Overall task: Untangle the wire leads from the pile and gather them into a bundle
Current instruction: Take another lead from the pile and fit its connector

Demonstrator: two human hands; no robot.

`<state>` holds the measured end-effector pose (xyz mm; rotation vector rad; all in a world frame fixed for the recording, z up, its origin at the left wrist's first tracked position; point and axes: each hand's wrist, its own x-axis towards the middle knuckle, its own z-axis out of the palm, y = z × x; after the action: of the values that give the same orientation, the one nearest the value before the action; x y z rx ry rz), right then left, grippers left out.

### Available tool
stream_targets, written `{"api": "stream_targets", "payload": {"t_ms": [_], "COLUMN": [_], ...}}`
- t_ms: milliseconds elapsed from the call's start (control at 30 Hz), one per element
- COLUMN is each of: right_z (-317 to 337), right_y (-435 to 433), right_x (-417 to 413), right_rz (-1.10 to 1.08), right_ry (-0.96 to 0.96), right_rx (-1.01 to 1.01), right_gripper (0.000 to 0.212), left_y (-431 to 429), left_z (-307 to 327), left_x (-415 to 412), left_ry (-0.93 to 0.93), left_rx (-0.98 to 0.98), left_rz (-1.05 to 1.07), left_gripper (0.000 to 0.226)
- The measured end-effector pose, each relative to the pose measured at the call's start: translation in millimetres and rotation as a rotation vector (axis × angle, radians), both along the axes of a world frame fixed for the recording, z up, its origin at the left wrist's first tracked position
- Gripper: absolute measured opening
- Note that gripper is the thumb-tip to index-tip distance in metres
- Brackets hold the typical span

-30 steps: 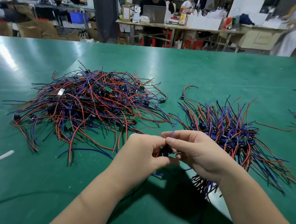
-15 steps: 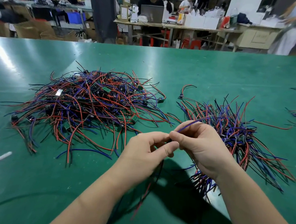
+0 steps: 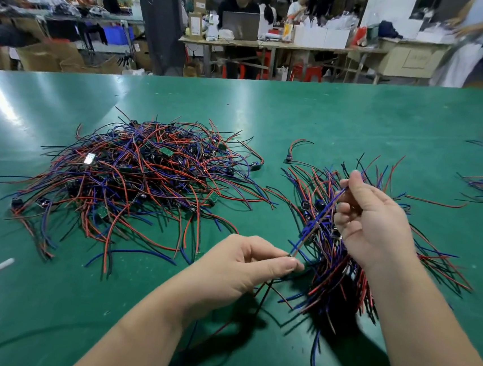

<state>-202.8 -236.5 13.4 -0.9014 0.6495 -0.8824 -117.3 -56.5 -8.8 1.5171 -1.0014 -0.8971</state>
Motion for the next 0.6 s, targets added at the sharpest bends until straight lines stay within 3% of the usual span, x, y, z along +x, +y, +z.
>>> {"api": "stream_targets", "payload": {"t_ms": [133, 233, 300, 433, 500, 600], "right_z": [-3, -6, -10, -16, -17, -20], "right_y": [-6, -5, 2, 23, 35, 50], "right_x": [2, 3, 6, 11, 12, 14], "right_rz": [0.019, 0.094, 0.202, 0.493, 0.638, 0.723], "right_ry": [-0.041, 0.021, 0.097, 0.288, 0.208, 0.019], "right_rx": [0.166, 0.215, 0.131, -0.221, -0.311, -0.305], "right_gripper": [0.034, 0.021, 0.015, 0.011, 0.016, 0.031], "left_y": [3, 3, 4, 7, 7, 2], "left_z": [4, 7, 9, 10, 11, 11], "left_x": [4, 8, 11, 16, 16, 12], "left_ry": [0.233, 0.509, 0.670, 0.883, 0.880, 0.697], "left_rx": [-0.078, -0.216, -0.323, -0.459, -0.478, -0.470], "left_rz": [-0.015, 0.024, 0.060, 0.099, 0.142, 0.281], "left_gripper": [0.027, 0.024, 0.021, 0.029, 0.037, 0.022]}}
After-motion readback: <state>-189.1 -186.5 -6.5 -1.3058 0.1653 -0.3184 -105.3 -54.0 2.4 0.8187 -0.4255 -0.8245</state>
